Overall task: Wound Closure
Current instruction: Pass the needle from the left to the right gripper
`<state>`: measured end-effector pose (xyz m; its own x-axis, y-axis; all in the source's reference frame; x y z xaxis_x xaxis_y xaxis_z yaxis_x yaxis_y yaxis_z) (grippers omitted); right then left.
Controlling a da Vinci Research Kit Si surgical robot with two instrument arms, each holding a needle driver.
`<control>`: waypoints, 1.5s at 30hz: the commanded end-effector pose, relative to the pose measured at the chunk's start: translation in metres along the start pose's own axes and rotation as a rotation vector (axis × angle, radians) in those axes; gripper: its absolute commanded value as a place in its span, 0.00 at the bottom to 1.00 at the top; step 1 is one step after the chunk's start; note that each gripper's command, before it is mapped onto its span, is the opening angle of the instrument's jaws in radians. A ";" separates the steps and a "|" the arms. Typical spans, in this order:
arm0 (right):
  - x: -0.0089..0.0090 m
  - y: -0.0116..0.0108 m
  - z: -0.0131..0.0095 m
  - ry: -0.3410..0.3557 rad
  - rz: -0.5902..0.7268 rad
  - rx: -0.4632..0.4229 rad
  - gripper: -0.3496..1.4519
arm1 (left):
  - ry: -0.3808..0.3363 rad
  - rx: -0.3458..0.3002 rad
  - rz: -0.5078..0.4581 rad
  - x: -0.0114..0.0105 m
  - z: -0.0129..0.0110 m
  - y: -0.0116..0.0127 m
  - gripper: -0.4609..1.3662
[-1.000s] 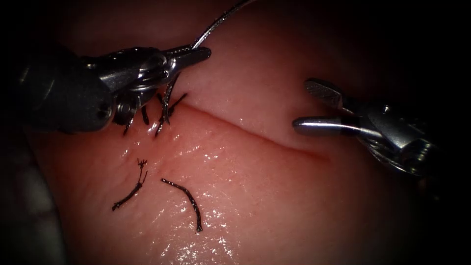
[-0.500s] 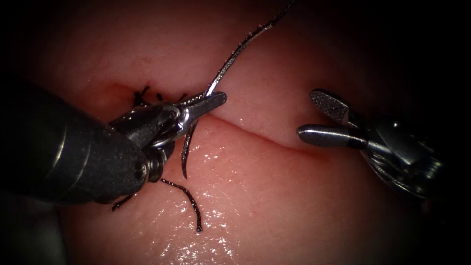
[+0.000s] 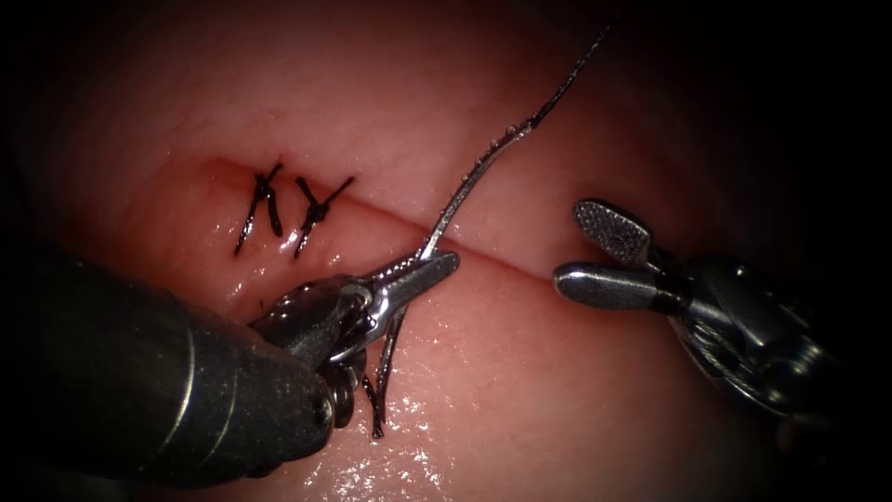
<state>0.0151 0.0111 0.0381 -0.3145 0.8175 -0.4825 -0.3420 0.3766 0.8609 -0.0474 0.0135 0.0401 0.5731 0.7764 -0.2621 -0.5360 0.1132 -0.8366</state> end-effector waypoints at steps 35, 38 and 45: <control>0.0004 -0.0022 0.0061 0.044 0.013 -0.007 0.57 | -0.022 -0.037 -0.001 -0.0006 0.0007 0.0010 0.06; 0.0004 -0.0023 0.0064 0.045 0.012 -0.009 0.41 | -0.024 -0.039 -0.001 -0.0006 0.0008 0.0011 0.06; 0.0004 -0.0023 0.0068 0.045 0.013 -0.003 0.00 | -0.029 -0.043 -0.002 -0.0006 0.0008 0.0012 0.06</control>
<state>0.0219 0.0135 0.0370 -0.3588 0.8015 -0.4783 -0.3351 0.3676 0.8675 -0.0490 0.0137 0.0397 0.5555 0.7938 -0.2474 -0.5176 0.0973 -0.8501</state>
